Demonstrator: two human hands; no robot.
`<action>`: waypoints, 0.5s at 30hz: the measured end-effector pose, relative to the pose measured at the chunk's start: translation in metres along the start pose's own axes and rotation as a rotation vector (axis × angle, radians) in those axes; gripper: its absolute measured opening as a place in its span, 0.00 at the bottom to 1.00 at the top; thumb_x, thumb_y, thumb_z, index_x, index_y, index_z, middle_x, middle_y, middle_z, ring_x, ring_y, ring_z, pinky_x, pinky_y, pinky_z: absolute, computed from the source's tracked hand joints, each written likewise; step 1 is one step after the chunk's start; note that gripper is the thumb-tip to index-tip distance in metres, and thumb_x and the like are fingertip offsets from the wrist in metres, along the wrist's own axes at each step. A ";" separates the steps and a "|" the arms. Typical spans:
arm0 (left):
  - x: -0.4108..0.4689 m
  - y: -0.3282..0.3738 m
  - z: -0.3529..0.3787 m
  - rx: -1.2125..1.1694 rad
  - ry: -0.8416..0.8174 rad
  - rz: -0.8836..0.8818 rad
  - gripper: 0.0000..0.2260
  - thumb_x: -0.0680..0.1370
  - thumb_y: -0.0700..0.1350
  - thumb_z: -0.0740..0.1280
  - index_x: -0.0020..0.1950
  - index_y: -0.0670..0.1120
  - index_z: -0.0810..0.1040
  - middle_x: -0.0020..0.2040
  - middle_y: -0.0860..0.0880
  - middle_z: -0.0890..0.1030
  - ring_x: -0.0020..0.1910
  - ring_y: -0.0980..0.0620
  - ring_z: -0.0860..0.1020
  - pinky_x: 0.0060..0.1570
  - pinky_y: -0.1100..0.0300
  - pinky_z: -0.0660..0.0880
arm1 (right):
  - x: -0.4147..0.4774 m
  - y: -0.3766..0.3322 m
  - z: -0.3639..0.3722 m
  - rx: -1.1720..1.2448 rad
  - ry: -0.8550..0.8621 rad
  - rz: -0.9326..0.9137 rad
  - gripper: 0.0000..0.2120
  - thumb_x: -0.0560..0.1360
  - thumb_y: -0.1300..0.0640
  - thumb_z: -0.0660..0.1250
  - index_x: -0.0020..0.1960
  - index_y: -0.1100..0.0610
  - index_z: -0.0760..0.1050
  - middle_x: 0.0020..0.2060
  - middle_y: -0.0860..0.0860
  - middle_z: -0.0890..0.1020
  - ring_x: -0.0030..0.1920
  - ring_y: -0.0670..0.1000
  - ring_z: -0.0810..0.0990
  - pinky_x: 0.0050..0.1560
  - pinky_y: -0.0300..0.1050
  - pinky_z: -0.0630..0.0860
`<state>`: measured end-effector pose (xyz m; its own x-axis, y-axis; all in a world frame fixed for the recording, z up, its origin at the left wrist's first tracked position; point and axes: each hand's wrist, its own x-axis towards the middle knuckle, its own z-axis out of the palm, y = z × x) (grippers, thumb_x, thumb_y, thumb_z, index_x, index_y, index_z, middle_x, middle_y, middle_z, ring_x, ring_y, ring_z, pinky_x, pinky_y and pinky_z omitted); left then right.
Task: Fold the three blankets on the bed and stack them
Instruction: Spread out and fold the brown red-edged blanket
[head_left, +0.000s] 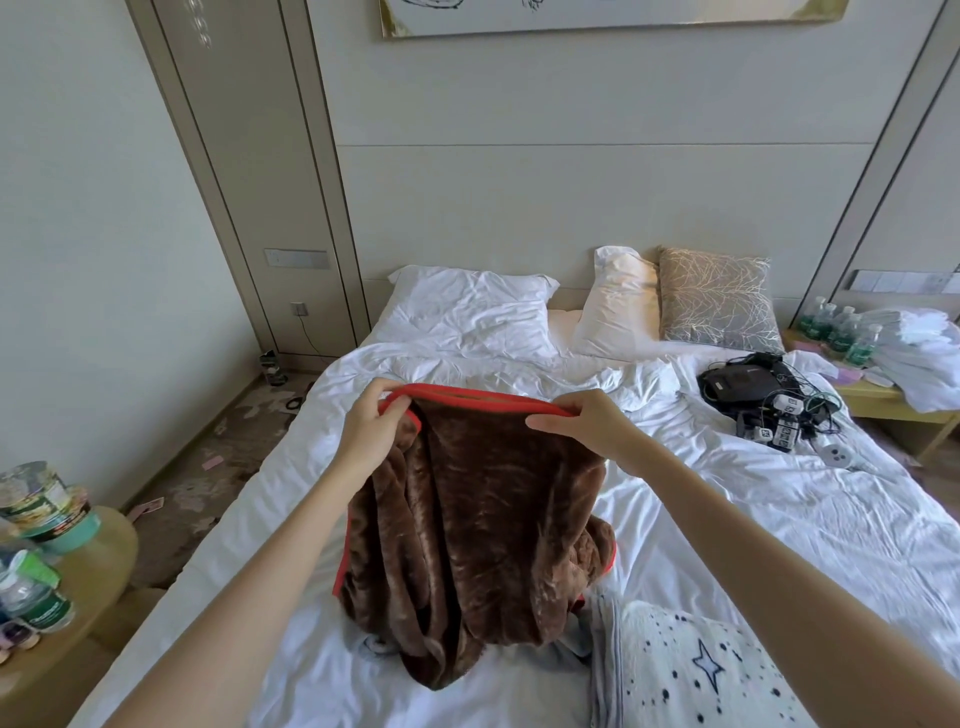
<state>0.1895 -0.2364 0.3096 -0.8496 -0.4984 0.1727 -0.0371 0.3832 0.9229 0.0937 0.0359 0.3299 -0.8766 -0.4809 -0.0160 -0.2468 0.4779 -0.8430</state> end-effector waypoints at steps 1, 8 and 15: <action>0.002 -0.001 0.001 0.009 0.005 -0.012 0.04 0.82 0.46 0.63 0.55 0.50 0.76 0.50 0.60 0.77 0.49 0.62 0.77 0.44 0.70 0.69 | 0.000 0.001 -0.001 0.025 0.040 0.039 0.24 0.68 0.44 0.76 0.33 0.63 0.72 0.27 0.52 0.65 0.29 0.49 0.65 0.31 0.40 0.60; -0.008 -0.001 0.018 0.011 0.015 -0.011 0.07 0.81 0.41 0.63 0.59 0.46 0.72 0.52 0.47 0.79 0.47 0.52 0.78 0.43 0.66 0.71 | -0.002 0.003 0.009 0.276 0.210 0.155 0.17 0.69 0.53 0.77 0.57 0.54 0.78 0.59 0.51 0.76 0.58 0.55 0.78 0.56 0.53 0.78; -0.035 0.043 0.045 -0.195 -0.152 0.077 0.06 0.77 0.34 0.67 0.52 0.42 0.78 0.48 0.45 0.84 0.47 0.52 0.82 0.49 0.60 0.78 | -0.004 -0.023 0.027 0.619 -0.028 0.111 0.10 0.78 0.63 0.63 0.53 0.63 0.82 0.45 0.60 0.84 0.41 0.53 0.84 0.41 0.42 0.81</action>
<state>0.1934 -0.1674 0.3278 -0.9156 -0.3455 0.2056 0.1210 0.2509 0.9604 0.1136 0.0070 0.3345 -0.8699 -0.4762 -0.1283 0.1371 0.0164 -0.9904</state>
